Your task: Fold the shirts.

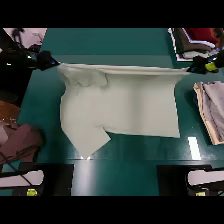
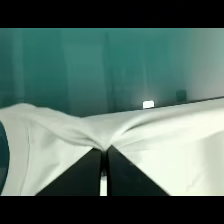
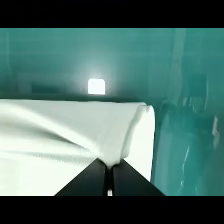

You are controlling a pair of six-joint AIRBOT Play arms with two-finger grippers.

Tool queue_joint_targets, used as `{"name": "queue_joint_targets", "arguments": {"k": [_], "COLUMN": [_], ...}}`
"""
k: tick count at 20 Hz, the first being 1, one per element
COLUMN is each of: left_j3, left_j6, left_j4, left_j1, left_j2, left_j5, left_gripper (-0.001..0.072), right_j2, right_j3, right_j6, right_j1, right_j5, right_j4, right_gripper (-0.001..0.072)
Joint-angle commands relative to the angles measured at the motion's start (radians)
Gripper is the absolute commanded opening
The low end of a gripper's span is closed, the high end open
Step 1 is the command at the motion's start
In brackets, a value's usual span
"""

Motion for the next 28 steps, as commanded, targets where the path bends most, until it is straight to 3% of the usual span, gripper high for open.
{"name": "queue_joint_targets", "arguments": {"k": [1, 5, 8, 12, 21, 22, 24, 26, 28], "left_j3": [-0.007, -0.006, -0.006, -0.040, -0.167, -0.167, -0.167, -0.165, -0.163], "left_j6": [0.087, 0.199, 0.241, 0.239, 0.202, 0.172, 0.114, 0.098, 0.063], "left_j4": [-0.131, -0.128, -0.070, 0.112, 0.187, 0.187, 0.190, 0.196, 0.200], "left_j1": [-0.018, -0.031, -0.029, -0.046, -0.046, -0.045, -0.045, -0.042, -0.015], "left_j2": [-0.117, -0.130, -0.130, -0.130, -0.130, -0.130, -0.130, -0.122, -0.092], "left_j5": [0.245, 0.253, 0.139, 0.028, 0.031, 0.027, 0.014, -0.014, -0.055], "left_gripper": [0.0027, 0.0027, 0.0026, 0.0026, 0.0029, 0.0055, 0.0598, 0.0617, 0.0616], "right_j2": [-0.116, -0.139, -0.135, -0.072, 0.035, 0.035, 0.035, 0.035, 0.035], "right_j3": [0.050, 0.113, 0.106, -0.060, -0.417, -0.420, -0.409, -0.376, -0.323], "right_j6": [0.024, 0.023, 0.019, 0.019, 0.019, 0.019, 0.020, 0.019, 0.019], "right_j1": [0.003, 0.003, 0.005, 0.007, 0.036, 0.042, 0.044, 0.041, 0.018], "right_j5": [-0.126, -0.137, -0.046, -0.041, -0.177, -0.175, -0.159, -0.111, 0.002], "right_j4": [0.002, -0.002, -0.004, -0.004, 0.007, 0.007, 0.009, 0.008, 0.001], "right_gripper": [0.0014, 0.0014, 0.0013, 0.0013, 0.0015, 0.0015, 0.0034, 0.0428, 0.0456]}}
